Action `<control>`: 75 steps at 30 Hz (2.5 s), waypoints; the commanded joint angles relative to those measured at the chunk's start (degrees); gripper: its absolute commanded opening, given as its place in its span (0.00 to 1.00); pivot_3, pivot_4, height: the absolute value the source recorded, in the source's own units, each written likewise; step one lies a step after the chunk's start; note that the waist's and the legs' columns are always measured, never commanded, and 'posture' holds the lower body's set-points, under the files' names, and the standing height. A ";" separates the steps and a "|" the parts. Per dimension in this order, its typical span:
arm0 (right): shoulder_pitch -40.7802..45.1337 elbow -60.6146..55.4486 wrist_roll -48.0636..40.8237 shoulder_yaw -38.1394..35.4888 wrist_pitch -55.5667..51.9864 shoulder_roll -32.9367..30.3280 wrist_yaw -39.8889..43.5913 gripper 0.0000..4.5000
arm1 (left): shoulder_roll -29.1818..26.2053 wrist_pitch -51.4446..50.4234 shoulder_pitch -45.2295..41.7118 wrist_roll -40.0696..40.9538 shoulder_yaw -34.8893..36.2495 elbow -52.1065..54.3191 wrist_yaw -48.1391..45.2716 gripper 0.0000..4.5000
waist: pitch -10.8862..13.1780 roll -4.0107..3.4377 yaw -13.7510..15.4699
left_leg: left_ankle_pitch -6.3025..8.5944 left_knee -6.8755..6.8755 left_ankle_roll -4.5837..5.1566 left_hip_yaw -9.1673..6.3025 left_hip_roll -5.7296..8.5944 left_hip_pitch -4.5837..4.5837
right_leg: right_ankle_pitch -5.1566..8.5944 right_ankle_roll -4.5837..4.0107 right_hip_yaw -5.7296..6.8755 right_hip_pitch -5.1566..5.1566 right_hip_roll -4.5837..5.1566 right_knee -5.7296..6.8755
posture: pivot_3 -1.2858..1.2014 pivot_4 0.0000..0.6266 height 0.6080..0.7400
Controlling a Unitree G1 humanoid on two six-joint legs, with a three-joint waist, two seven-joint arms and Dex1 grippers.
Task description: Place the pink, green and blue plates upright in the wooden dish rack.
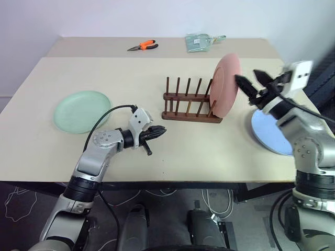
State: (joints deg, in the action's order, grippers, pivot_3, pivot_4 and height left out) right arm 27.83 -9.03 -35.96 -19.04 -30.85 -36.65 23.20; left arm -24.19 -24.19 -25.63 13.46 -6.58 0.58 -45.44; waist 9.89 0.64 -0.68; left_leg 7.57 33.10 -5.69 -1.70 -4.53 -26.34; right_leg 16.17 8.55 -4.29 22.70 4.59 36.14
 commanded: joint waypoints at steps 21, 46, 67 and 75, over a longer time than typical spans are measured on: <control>-5.52 -21.37 7.95 24.47 -0.04 -0.35 13.87 1.00 | 5.60 -21.18 -8.16 2.02 44.79 -8.96 61.04 0.89 | 0.02 0.38 1.31 | -0.03 0.02 -0.09 -0.06 0.00 -0.06 | -0.04 0.05 0.11 0.01 -0.02 0.00 | 0.52 0.24 1.00; 9.33 -8.01 48.16 41.14 22.64 2.32 6.95 1.00 | 7.07 -14.64 -21.45 12.71 22.65 5.98 39.33 0.01 | 0.01 0.54 0.97 | -0.07 -0.05 -0.17 -0.07 0.00 -0.05 | -0.11 0.14 0.16 0.04 -0.02 -0.03 | 0.52 0.24 1.00; 8.22 1.57 62.78 38.57 32.09 8.01 -0.64 0.00 | 15.51 -8.51 -21.97 17.25 31.64 9.36 49.78 0.56 | 0.06 0.61 1.18 | -0.08 -0.02 -0.16 -0.09 0.01 -0.06 | -0.13 0.19 0.16 0.01 -0.02 -0.02 | 0.52 0.24 1.00; 2.17 -11.84 34.81 21.60 19.15 22.46 -0.67 0.00 | -2.32 6.33 -3.91 -4.35 10.44 4.65 32.48 0.56 | 0.03 0.53 0.85 | -0.09 -0.17 -0.19 -0.06 0.00 0.03 | -0.15 0.22 0.16 -0.01 -0.02 0.04 | 0.52 0.24 1.00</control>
State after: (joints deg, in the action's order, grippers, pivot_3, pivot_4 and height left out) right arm 29.40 -16.09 5.17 6.00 -9.10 -14.90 22.39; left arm -25.55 -20.92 -29.58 11.72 7.09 4.22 -9.04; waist 9.92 1.16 0.17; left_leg 7.48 32.94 -5.88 -1.76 -4.54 -26.31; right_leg 16.02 8.75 -4.13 22.68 4.57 36.17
